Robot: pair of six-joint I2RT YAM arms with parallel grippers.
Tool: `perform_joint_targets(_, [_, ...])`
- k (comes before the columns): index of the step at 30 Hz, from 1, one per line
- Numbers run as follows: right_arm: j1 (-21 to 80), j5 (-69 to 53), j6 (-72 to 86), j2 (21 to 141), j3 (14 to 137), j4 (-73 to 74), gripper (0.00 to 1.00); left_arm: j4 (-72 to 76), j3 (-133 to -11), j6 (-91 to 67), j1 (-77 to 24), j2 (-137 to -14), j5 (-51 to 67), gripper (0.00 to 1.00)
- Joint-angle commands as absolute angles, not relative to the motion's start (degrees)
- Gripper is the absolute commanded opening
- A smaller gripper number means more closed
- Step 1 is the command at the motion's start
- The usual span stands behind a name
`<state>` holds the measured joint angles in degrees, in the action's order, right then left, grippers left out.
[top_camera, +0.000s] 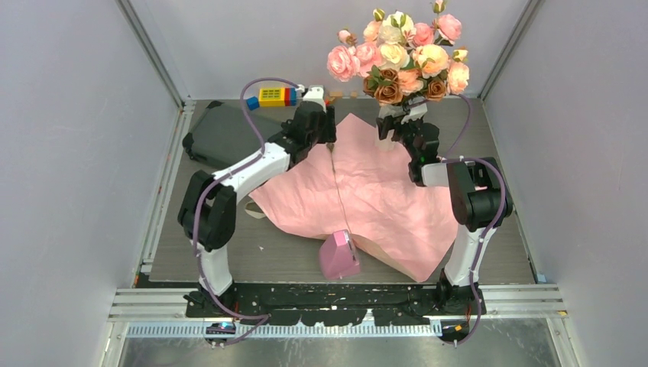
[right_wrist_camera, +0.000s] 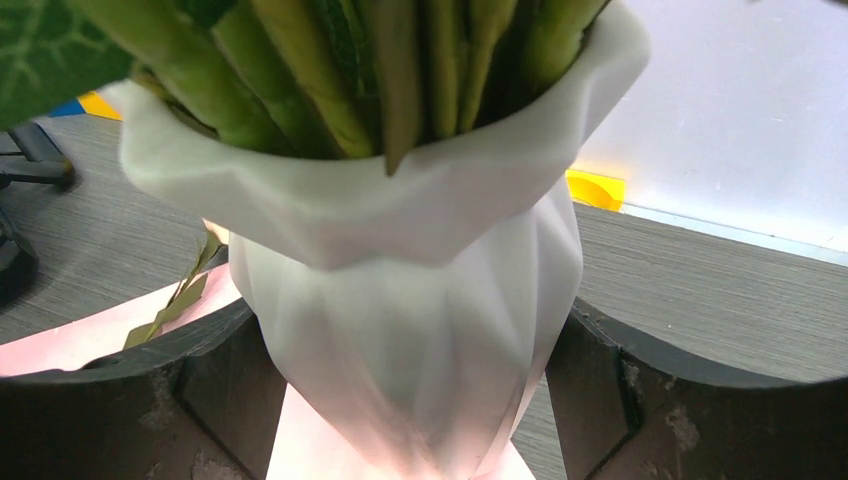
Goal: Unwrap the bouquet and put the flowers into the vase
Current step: Insert the fake flower into the vase, then pick up the fake flower from the wrapping paper.
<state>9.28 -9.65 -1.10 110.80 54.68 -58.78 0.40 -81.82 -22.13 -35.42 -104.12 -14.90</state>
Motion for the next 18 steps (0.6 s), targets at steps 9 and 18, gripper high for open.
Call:
perform_joint_targets(9, [12.7,-10.0,-1.5,109.3,54.7,-50.0,0.00,-12.8,-99.8,-30.8,-28.2,-120.3,-4.9,0.48])
perform_joint_targets(18, [13.4,-8.0,-1.8,109.0,53.6,-50.8,0.00,-16.2,-108.7,-31.3,-27.9,-129.7,-2.4,0.46])
